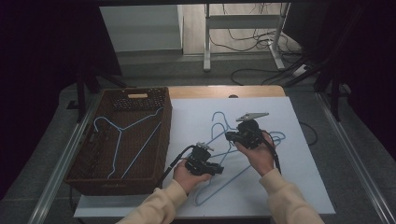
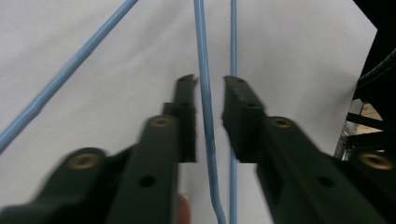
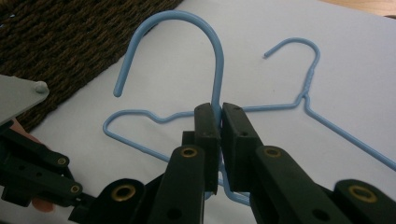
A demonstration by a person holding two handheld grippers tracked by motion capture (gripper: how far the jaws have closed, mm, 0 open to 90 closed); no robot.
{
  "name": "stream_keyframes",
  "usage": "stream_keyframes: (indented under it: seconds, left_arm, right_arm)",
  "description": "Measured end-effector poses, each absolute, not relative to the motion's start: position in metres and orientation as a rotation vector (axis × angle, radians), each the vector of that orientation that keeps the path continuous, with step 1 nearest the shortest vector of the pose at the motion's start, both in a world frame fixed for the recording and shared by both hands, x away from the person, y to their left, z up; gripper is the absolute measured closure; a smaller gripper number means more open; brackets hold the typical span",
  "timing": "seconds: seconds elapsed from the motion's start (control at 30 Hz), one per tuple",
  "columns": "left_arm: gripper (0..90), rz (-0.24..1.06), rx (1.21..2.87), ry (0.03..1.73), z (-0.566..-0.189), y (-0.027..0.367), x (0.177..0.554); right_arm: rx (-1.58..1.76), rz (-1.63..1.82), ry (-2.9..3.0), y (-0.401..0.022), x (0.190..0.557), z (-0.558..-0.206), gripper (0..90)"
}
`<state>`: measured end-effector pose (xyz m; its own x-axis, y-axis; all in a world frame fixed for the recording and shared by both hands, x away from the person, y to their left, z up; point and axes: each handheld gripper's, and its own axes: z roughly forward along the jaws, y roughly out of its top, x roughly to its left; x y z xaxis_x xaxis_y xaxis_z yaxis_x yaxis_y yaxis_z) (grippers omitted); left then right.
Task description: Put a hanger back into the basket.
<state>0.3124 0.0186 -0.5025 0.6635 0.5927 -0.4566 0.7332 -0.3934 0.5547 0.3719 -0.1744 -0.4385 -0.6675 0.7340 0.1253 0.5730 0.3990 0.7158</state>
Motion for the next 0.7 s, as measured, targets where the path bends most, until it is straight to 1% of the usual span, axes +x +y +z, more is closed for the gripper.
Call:
stream_keyframes:
  seconds: [0.07, 0.17, 0.23, 0.3, 0.43, 0.57, 0.7]
  left_arm:
    - [84.1, -0.247, 2.103, 1.029, -0.501, 0.021, 0.313]
    - [85.7, -0.25, 2.081, 1.035, -0.497, 0.024, 0.312]
    - [86.1, -0.266, 2.069, 1.03, -0.495, 0.026, 0.312]
    - [86.1, -0.28, 2.057, 1.022, -0.492, 0.028, 0.311]
    - [86.3, -0.296, 2.012, 1.008, -0.484, 0.032, 0.309]
    - [86.4, -0.32, 1.959, 0.973, -0.472, 0.038, 0.304]
    - [86.4, -0.335, 1.932, 0.941, -0.458, 0.042, 0.299]
  right_arm:
    - [1.153, 1.132, 2.443, -0.175, 0.371, -0.438, 85.1]
    - [1.142, 1.165, 2.433, -0.178, 0.369, -0.435, 83.0]
    - [1.135, 1.196, 2.423, -0.181, 0.368, -0.432, 76.9]
    - [1.119, 1.235, 2.413, -0.185, 0.366, -0.429, 64.9]
    - [1.082, 1.316, 2.37, -0.197, 0.358, -0.423, 44.5]
    - [1.06, 1.393, 2.321, -0.218, 0.346, -0.418, 36.3]
    - [1.059, 1.445, 2.28, -0.241, 0.333, -0.417, 33.4]
